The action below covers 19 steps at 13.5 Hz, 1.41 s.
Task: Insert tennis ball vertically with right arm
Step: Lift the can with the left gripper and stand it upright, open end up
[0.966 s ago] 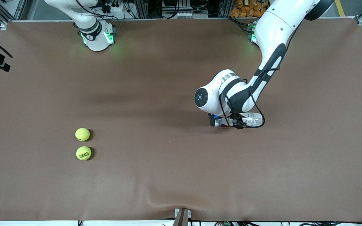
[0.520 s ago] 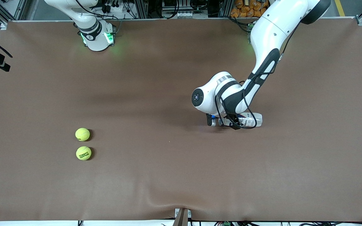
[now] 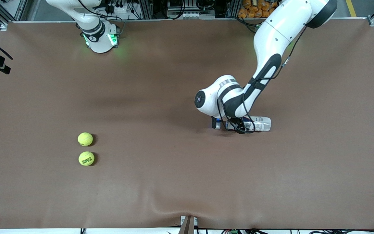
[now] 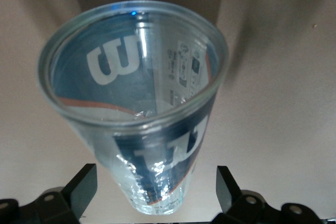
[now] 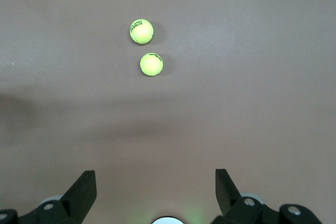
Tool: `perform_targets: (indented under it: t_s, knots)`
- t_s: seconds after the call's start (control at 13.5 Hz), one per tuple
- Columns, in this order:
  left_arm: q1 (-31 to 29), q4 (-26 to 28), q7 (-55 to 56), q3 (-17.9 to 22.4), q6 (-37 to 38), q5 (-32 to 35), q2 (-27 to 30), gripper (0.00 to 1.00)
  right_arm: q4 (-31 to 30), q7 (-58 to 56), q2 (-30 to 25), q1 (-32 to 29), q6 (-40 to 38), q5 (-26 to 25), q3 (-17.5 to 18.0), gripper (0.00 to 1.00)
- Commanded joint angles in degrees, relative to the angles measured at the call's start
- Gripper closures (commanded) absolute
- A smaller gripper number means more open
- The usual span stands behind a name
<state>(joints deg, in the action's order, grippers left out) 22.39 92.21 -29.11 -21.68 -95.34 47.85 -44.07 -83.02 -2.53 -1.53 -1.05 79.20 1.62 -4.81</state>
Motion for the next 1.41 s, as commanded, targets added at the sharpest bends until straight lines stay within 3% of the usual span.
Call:
perform_targets:
  t_s: [0.0, 1.19, 1.26, 1.34]
  knots:
    - [0.4, 1.0, 0.5, 0.0, -1.1, 2.8, -0.3, 0.00, 1.3, 0.6, 0.6, -1.4, -0.4, 1.0, 0.8, 0.00]
    - [-0.6, 3.2, 0.5, 0.4, -5.7, 4.6, -1.3, 0.00, 1.2, 0.6, 0.6, -1.2, -0.5, 1.1, 0.2, 0.00]
    - [-0.6, 3.2, 0.5, 0.4, -6.0, 4.6, -1.3, 0.05, 1.2, 0.6, 0.6, -1.3, -0.5, 1.1, 0.2, 0.00]
    - [-0.6, 3.2, 0.5, 0.3, -6.0, 4.6, -1.2, 0.17, 1.2, 0.6, 0.6, -1.3, -0.5, 1.1, 0.2, 0.00]
